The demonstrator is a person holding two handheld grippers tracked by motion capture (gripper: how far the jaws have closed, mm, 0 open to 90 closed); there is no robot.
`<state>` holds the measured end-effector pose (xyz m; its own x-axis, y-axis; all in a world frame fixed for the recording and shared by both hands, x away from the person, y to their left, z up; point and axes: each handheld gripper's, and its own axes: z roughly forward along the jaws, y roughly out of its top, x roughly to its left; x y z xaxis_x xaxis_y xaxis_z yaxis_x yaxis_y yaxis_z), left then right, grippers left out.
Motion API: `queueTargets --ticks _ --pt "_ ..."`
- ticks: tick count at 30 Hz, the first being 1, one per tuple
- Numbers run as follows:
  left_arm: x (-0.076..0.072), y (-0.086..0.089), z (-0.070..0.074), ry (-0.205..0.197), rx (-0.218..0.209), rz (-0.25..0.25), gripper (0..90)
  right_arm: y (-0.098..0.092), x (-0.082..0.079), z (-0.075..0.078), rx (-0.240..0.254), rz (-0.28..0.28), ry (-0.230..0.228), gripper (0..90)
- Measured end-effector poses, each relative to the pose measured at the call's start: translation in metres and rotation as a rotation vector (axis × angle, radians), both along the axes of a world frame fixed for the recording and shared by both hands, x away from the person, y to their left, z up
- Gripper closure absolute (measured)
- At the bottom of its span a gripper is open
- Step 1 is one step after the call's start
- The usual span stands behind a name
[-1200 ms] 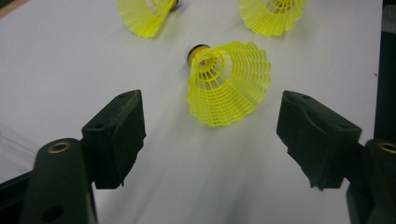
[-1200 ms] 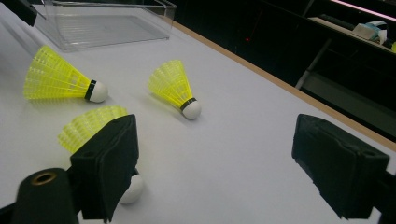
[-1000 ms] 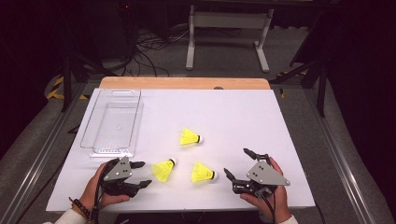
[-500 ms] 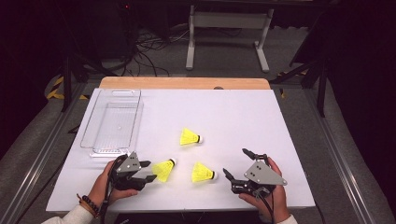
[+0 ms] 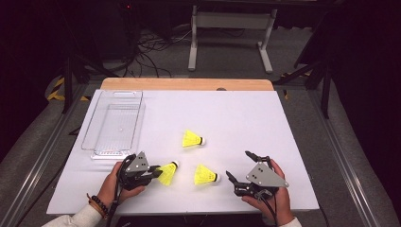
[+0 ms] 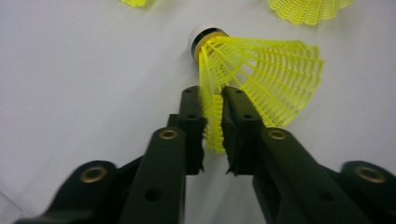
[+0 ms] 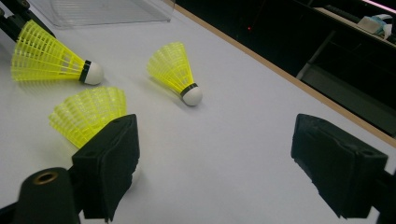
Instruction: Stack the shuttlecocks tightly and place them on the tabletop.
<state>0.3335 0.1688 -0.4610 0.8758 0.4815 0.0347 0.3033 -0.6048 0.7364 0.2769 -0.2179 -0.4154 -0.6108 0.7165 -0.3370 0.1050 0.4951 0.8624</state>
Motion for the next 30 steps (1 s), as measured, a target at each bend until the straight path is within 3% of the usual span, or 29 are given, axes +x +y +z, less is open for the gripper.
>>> queueTargets --ticks 2,15,30 --pt "-0.001 0.002 0.001 -0.01 -0.004 0.011 88.1 0.0 0.0 0.0 -0.004 -0.003 0.0 16.3" --pt "-0.007 0.022 0.016 -0.071 -0.02 0.074 89.9 0.001 0.001 0.0 -0.016 0.001 -0.007 16.4" --pt "-0.01 0.04 0.019 -0.095 0.04 0.159 89.9 0.0 0.003 0.0 -0.017 0.002 -0.005 16.4"
